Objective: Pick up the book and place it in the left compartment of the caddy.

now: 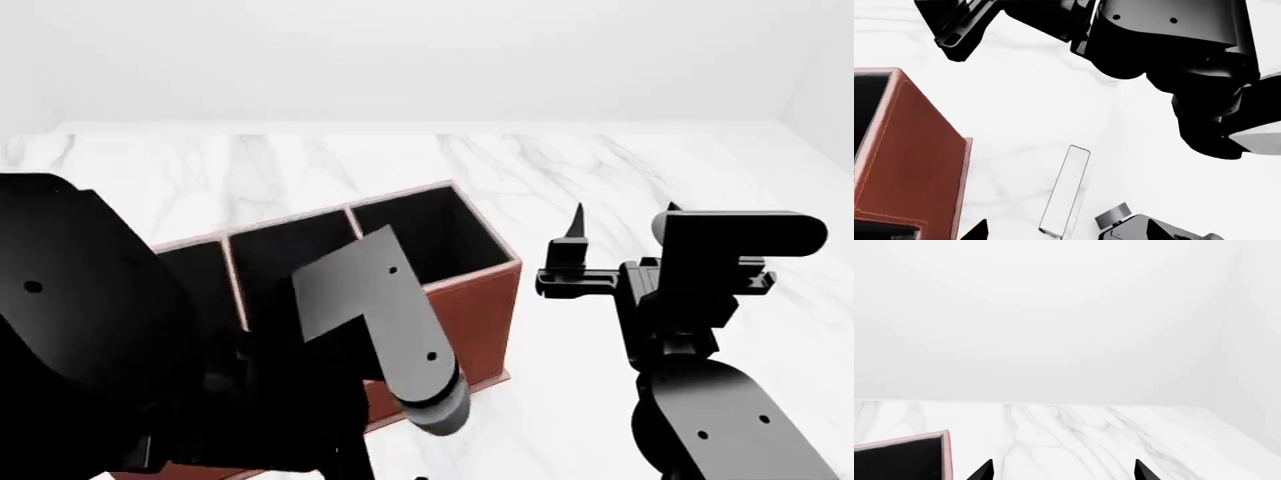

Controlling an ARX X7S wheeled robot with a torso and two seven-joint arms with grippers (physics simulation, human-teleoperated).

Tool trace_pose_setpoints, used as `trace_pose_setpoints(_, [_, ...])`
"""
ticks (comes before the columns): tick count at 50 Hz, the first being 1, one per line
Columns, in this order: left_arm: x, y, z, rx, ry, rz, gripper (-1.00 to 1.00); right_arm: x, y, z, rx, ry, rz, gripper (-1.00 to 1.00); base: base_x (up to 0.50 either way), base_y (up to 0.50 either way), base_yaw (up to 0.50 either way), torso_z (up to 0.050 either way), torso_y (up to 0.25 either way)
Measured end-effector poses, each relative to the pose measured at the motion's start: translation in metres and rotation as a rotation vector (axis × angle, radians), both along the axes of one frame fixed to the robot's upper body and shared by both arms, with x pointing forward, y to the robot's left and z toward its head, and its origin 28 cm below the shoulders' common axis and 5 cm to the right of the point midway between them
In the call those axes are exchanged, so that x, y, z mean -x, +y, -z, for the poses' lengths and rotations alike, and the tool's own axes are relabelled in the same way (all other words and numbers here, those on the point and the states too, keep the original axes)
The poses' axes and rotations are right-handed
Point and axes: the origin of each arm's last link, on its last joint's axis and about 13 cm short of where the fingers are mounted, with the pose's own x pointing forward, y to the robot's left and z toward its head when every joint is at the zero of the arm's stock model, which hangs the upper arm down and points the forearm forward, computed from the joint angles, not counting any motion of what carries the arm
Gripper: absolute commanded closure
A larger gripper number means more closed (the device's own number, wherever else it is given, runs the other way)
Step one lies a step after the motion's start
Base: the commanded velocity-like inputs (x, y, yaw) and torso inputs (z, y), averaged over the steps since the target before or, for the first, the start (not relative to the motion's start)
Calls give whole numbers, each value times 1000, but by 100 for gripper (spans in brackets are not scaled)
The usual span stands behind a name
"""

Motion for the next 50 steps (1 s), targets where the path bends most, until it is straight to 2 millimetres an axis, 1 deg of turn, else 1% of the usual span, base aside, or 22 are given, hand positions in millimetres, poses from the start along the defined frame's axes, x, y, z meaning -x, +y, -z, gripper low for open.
trace_pose_setpoints(9, [4, -5, -2, -45, 20, 46, -100, 0, 1, 0, 2, 0, -2, -100, 0, 0, 0, 0, 0])
trace_pose_setpoints(26, [0, -5, 1, -100, 49, 47, -100, 0, 2, 2, 1, 2, -6, -100, 0, 0, 0, 0, 0])
trace_pose_setpoints(40, [-8, -4, 6, -137, 56, 27, -100, 0, 2, 2, -2, 2, -8, -100, 0, 0, 0, 0, 0])
trace_pose_setpoints(50, [-19, -2, 12, -163, 46, 0, -100, 0, 2, 2, -3, 2, -9, -100, 0, 0, 0, 0, 0])
